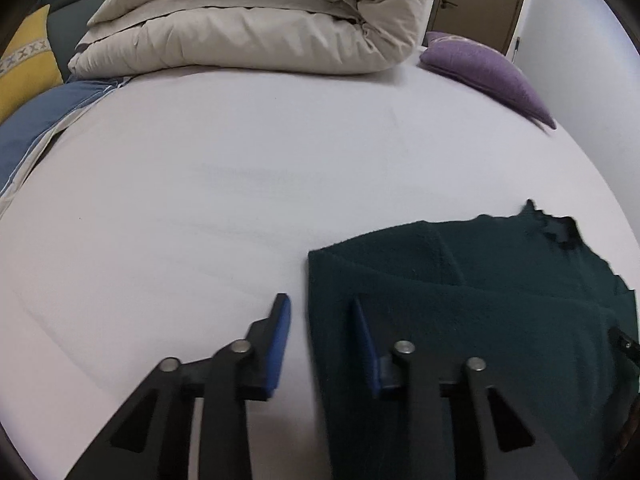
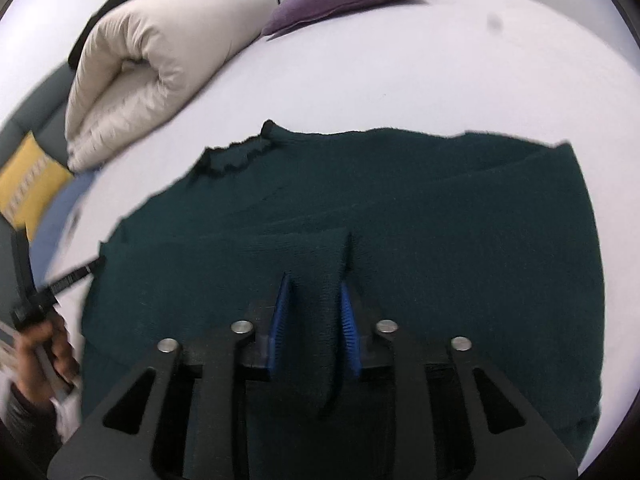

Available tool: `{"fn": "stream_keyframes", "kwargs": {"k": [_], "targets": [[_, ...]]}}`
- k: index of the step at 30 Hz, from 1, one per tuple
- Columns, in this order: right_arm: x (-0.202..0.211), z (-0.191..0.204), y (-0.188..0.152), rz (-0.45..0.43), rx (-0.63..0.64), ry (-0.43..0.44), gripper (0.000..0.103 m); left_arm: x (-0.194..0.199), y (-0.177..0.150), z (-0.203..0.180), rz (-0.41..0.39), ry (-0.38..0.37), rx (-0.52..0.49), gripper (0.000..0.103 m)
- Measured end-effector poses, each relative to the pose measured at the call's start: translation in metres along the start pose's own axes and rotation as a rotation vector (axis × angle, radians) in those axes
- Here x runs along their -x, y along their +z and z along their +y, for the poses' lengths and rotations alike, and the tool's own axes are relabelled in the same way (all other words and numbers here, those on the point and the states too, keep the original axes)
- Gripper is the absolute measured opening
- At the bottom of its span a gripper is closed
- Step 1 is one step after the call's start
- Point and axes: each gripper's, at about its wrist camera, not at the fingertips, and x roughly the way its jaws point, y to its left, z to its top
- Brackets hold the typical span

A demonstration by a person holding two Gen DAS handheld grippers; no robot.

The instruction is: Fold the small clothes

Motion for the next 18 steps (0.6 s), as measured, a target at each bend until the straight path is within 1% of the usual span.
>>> {"fn": "stream_keyframes", "kwargs": {"k": [1,2,4,6,8,9,10,11,13,15,16,18], "targets": [[-0.001,0.002,0.001,-0.003,0.014,-0.019,0.011,-0.001,-0.001,-0.004,-0.007,0.007,-0.022,0.018],[-0.001,0.001,0.001,-0.007,0.014,-0.025,0.007,0.0,-0.001,-0.008,-0.013,0.021,-0.037,0.015],[0.004,0.002,0.003,-0.033,0.02,-0.042,0.006,0.003,-0.002,-0.01,-0.028,0.036,-0.052,0.01],[0.016,0.008,0.002,-0.078,0.037,-0.048,0.006,0.004,-0.004,-0.004,-0.042,0.029,-0.028,0.01],[0.022,0.012,0.002,-0.11,0.048,-0.049,0.006,0.0,-0.007,-0.001,-0.053,0.032,-0.03,0.01],[0.018,0.012,0.001,-0.103,0.055,-0.053,0.006,-0.001,-0.01,-0.001,-0.064,0.046,-0.047,0.011],[0.003,0.008,0.0,-0.057,0.053,-0.068,0.006,-0.004,-0.011,-0.005,-0.072,0.07,-0.076,0.011],[-0.005,0.004,-0.002,-0.032,0.044,-0.068,0.006,-0.003,-0.011,-0.006,-0.075,0.081,-0.089,0.01],[-0.003,0.0,-0.002,-0.048,0.026,-0.051,0.006,0.0,-0.011,-0.007,-0.078,0.088,-0.103,0.01],[0.004,0.003,0.0,-0.059,0.021,-0.058,0.006,0.006,-0.013,-0.004,-0.086,0.084,-0.092,0.01],[0.008,0.006,-0.001,-0.067,0.03,-0.064,0.008,0.011,-0.013,-0.002,-0.094,0.095,-0.086,0.01],[0.019,0.009,-0.002,-0.083,0.041,-0.072,0.01,0.028,-0.017,-0.001,-0.123,0.148,-0.079,0.01]]}}
